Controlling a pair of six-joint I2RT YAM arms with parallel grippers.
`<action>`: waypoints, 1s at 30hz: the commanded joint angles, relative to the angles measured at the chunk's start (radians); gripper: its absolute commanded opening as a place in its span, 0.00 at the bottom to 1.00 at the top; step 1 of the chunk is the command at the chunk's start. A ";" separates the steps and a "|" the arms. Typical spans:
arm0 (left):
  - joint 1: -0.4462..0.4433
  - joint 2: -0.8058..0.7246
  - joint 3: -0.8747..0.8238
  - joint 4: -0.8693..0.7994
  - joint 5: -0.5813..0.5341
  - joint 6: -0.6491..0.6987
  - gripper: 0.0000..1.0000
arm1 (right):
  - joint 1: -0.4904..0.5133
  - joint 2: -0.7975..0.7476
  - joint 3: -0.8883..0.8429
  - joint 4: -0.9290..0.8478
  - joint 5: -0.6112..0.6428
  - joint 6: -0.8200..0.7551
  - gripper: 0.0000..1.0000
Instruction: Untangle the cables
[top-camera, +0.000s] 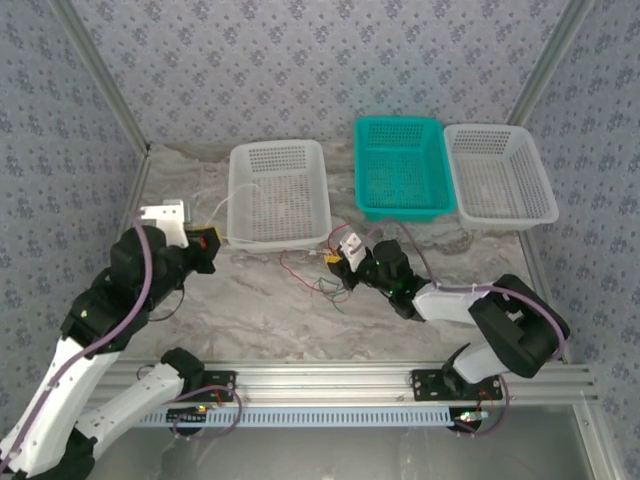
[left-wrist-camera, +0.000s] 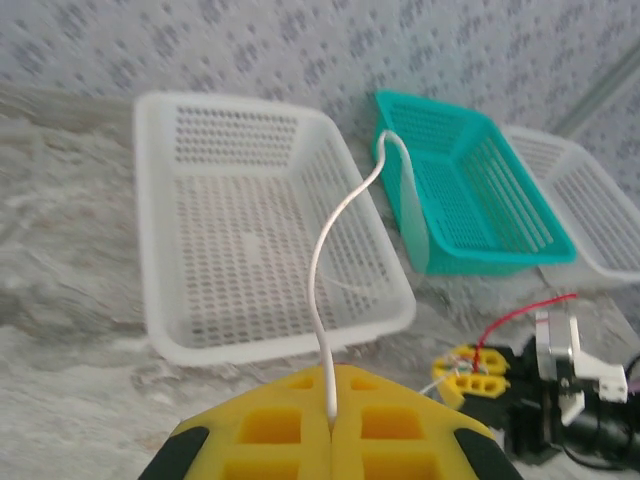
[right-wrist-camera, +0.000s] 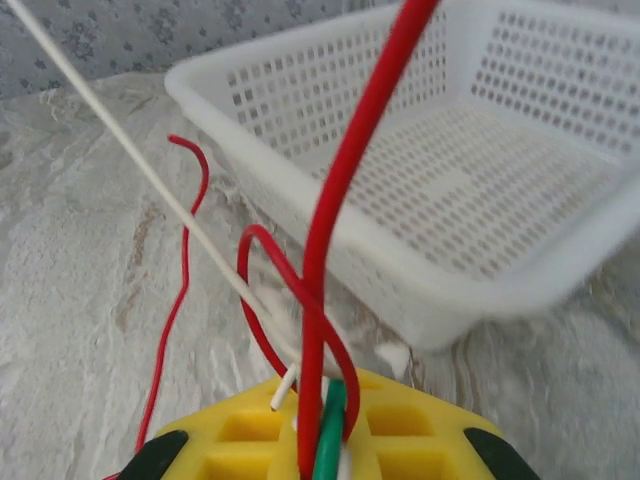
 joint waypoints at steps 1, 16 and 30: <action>0.029 -0.080 0.082 0.088 -0.207 0.026 0.00 | -0.060 -0.018 -0.090 -0.245 0.159 0.069 0.10; 0.028 0.077 0.000 0.212 0.201 0.028 0.00 | -0.069 -0.230 -0.091 -0.358 0.004 0.097 0.13; 0.028 0.098 -0.043 0.251 0.310 0.005 0.00 | 0.086 -0.203 0.149 -0.531 -0.109 -0.151 0.77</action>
